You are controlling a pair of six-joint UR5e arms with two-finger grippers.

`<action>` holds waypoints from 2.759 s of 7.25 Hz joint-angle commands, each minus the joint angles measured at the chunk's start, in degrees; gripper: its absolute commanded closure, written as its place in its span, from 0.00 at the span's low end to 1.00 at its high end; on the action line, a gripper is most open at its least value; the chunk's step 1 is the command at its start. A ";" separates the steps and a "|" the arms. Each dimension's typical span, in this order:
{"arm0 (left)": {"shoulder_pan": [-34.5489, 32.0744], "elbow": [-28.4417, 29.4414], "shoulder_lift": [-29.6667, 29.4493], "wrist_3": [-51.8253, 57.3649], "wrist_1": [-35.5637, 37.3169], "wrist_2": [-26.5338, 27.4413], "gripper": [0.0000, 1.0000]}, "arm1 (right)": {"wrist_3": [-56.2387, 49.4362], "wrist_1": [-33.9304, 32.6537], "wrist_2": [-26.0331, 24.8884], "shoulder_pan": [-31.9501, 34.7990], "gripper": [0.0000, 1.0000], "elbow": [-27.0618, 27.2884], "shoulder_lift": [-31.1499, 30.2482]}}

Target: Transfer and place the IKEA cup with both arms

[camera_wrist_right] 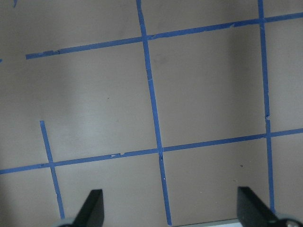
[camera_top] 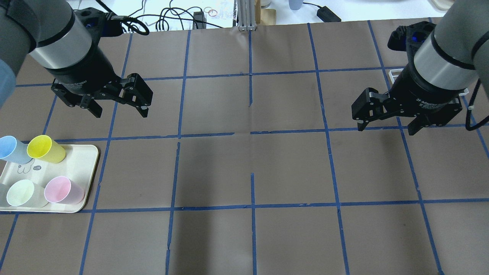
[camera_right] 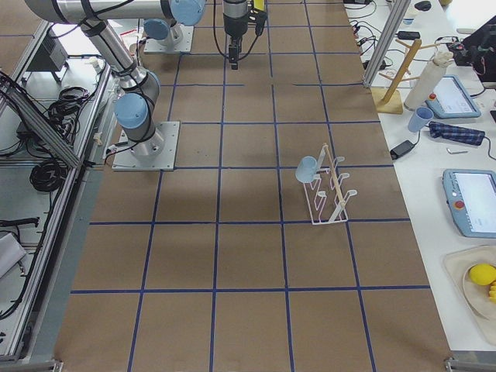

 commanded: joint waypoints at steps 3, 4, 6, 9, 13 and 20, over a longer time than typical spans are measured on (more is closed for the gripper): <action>-0.04 0.01 0.03 -0.06 0.08 -0.10 0.00 | 0.13 0.00 0.12 0.00 0.00 -0.09 0.01; 0.04 -0.08 0.12 -0.06 0.08 -0.01 0.00 | 0.66 0.09 -0.06 -0.09 0.00 -0.09 0.18; 0.04 -0.08 -0.14 -0.06 0.52 -0.10 0.00 | -0.04 -0.44 -0.59 -0.09 0.00 -0.35 0.36; 0.04 -0.08 -0.41 0.55 0.96 -0.10 0.00 | -4.40 -0.70 -0.50 -3.49 0.00 -0.61 1.32; 0.13 -0.26 -0.32 0.55 1.58 -0.01 0.00 | -25.04 -11.11 -0.15 -16.41 0.00 -0.88 7.88; 0.04 0.96 -1.12 -0.50 2.10 -0.98 0.00 | -49.66 -31.71 0.38 -24.60 0.00 -5.79 27.05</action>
